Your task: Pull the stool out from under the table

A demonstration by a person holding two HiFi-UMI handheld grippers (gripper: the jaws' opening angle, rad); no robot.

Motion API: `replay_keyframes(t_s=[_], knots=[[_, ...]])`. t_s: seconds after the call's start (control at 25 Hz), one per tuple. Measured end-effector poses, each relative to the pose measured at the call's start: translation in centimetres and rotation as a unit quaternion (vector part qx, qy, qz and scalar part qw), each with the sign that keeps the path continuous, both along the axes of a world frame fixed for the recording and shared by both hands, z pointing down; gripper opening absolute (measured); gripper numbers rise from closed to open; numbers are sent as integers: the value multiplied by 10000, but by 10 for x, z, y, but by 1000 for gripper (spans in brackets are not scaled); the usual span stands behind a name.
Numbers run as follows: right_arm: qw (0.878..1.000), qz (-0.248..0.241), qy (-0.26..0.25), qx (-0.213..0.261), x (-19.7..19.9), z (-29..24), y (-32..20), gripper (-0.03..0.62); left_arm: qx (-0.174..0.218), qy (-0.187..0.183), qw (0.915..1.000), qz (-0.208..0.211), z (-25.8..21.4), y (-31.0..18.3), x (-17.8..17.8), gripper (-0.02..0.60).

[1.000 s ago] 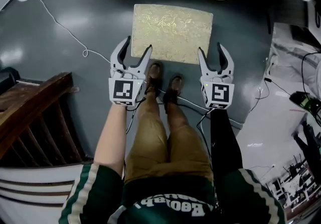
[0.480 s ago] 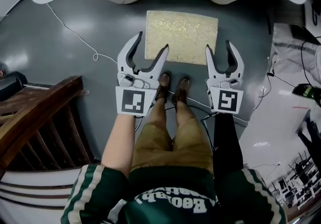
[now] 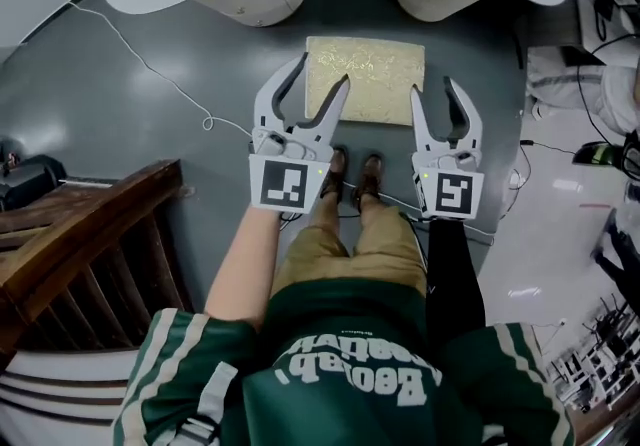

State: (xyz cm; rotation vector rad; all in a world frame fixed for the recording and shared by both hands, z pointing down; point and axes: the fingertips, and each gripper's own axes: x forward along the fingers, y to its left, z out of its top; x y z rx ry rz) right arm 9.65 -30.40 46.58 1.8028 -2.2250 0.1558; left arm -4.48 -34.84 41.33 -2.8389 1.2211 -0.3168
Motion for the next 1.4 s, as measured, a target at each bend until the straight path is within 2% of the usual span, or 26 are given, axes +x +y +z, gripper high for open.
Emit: replay_keyframes(t_s=[0.08,0.28,0.32,0.36,0.4,0.48,0.52,0.92,1.12,1.4], knots=[[10000,-43,16,-17,-3,-20,6,191,161,60,9998,-35,-25,0,-1,210],[9998,-58,54,159,-11,-73,11,132,402,134,9991,-1,-72,0,-8,171],[9997,-86,85,194,-14,-83,10,103,435,207,9988,-36,-81,-1,-11,157],[9995,-141,114,255,-19,-92,9,31,451,279,9986,-93,-90,-2,-14,137],[9992,-194,125,341,-24,-103,8,8,439,327,9984,-154,-97,-2,-17,106],[9989,-243,81,396,-28,-120,10,8,399,371,9983,-205,-110,0,-18,29],[9990,-246,41,370,-27,-125,12,8,399,413,9982,-186,-116,2,-17,15],[9980,-150,400,455,-11,-156,28,6,834,405,9957,36,-157,12,-17,14],[9977,95,459,488,0,-167,35,6,874,474,9950,24,-164,18,-19,14],[9972,9,504,556,2,-170,46,6,958,474,9942,91,-170,23,-12,14]])
